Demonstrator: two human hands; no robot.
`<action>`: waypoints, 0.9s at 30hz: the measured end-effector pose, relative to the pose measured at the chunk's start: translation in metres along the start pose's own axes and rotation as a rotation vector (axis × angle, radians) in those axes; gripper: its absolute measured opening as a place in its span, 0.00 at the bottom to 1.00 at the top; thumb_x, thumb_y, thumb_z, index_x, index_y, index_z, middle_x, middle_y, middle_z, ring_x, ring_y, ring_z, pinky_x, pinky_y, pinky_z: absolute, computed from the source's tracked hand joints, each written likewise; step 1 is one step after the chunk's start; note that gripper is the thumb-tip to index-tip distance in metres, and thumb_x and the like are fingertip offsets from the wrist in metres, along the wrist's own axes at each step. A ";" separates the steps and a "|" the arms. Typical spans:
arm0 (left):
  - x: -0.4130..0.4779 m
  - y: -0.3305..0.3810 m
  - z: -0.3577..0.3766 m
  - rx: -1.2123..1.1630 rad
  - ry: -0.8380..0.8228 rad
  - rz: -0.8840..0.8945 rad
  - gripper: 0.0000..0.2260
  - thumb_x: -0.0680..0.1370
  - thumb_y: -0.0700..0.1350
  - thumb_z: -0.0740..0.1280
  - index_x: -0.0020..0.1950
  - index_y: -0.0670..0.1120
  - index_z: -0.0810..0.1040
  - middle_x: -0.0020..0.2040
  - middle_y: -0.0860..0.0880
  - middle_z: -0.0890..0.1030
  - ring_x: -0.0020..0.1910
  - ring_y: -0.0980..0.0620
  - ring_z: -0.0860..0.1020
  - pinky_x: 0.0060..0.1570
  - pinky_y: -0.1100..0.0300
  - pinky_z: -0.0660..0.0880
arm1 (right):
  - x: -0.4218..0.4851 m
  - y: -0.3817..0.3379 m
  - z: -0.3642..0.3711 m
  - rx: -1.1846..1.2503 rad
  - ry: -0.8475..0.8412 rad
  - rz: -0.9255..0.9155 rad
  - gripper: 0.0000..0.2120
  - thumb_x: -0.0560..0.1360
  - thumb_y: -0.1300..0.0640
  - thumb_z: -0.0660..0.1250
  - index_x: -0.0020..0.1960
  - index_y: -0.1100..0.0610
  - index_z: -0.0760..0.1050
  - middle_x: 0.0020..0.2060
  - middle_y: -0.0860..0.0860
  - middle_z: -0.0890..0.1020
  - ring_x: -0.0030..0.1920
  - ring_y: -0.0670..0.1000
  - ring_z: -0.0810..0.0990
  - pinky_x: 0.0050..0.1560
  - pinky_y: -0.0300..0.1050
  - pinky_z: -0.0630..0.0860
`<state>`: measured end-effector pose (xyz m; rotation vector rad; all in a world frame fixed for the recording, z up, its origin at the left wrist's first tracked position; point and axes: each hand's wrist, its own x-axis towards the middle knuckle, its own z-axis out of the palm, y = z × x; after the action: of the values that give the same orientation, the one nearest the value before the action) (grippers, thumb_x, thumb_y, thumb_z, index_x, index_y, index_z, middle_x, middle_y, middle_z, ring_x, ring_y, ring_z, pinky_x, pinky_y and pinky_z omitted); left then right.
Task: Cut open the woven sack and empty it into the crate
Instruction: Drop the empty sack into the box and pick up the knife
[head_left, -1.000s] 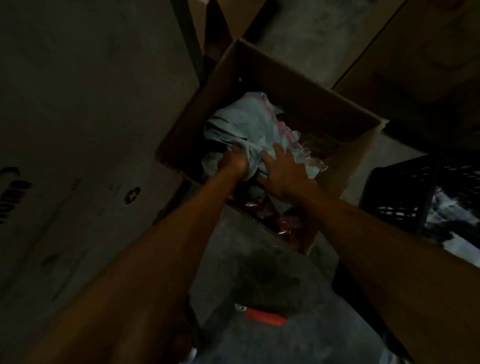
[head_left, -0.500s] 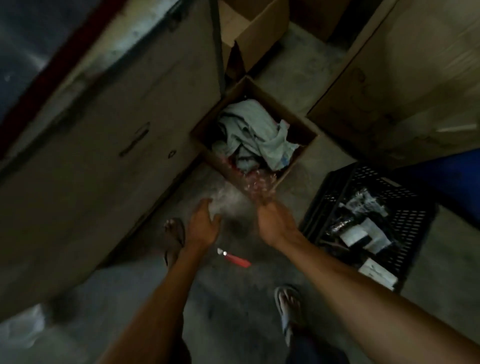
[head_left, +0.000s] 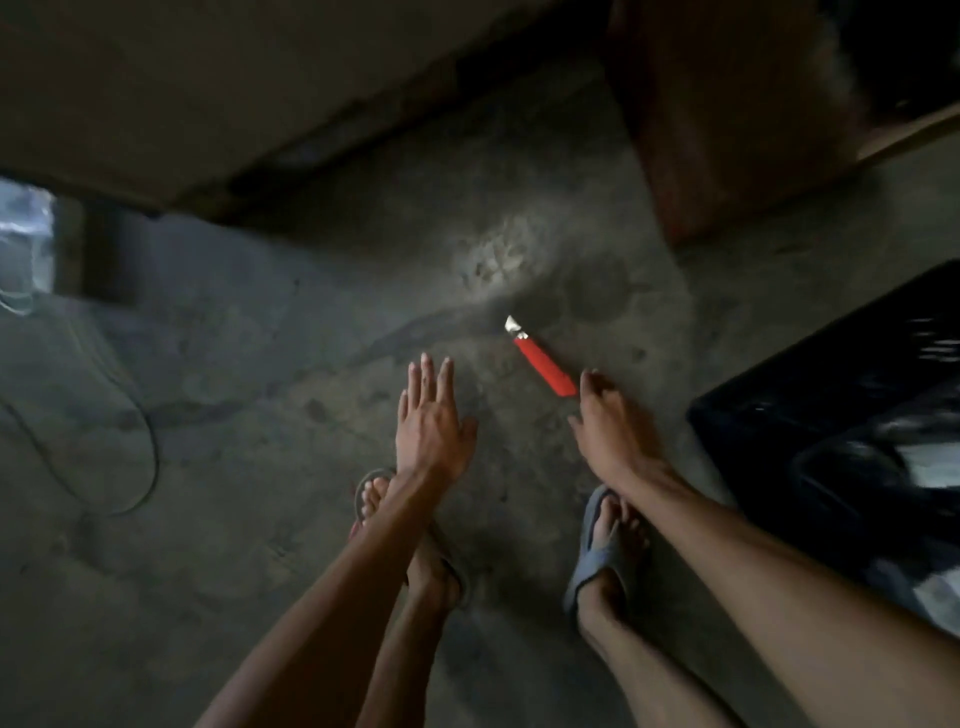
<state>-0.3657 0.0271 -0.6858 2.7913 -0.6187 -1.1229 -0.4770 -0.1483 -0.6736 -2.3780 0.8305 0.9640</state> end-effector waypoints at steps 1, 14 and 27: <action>0.021 -0.013 0.030 0.007 0.020 0.000 0.37 0.78 0.51 0.65 0.82 0.46 0.49 0.82 0.42 0.46 0.81 0.43 0.44 0.79 0.49 0.51 | 0.027 -0.003 0.024 0.003 0.012 0.001 0.32 0.80 0.51 0.64 0.77 0.64 0.59 0.68 0.60 0.74 0.62 0.58 0.80 0.57 0.48 0.77; 0.117 -0.077 0.175 -0.103 0.165 -0.005 0.35 0.80 0.52 0.59 0.82 0.45 0.45 0.82 0.41 0.42 0.81 0.43 0.40 0.80 0.48 0.44 | 0.140 -0.015 0.140 -0.031 0.269 0.122 0.10 0.77 0.64 0.66 0.56 0.63 0.79 0.50 0.63 0.83 0.50 0.64 0.84 0.48 0.54 0.80; -0.135 -0.020 -0.203 -0.155 0.028 0.039 0.35 0.80 0.49 0.61 0.82 0.44 0.47 0.82 0.40 0.44 0.81 0.43 0.42 0.80 0.50 0.49 | -0.166 -0.116 -0.155 0.426 0.301 0.144 0.05 0.73 0.61 0.72 0.47 0.55 0.85 0.40 0.53 0.88 0.43 0.53 0.87 0.46 0.45 0.82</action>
<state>-0.3091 0.0816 -0.4540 2.6484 -0.5555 -1.0742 -0.4226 -0.0958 -0.4297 -2.1322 1.1988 0.4208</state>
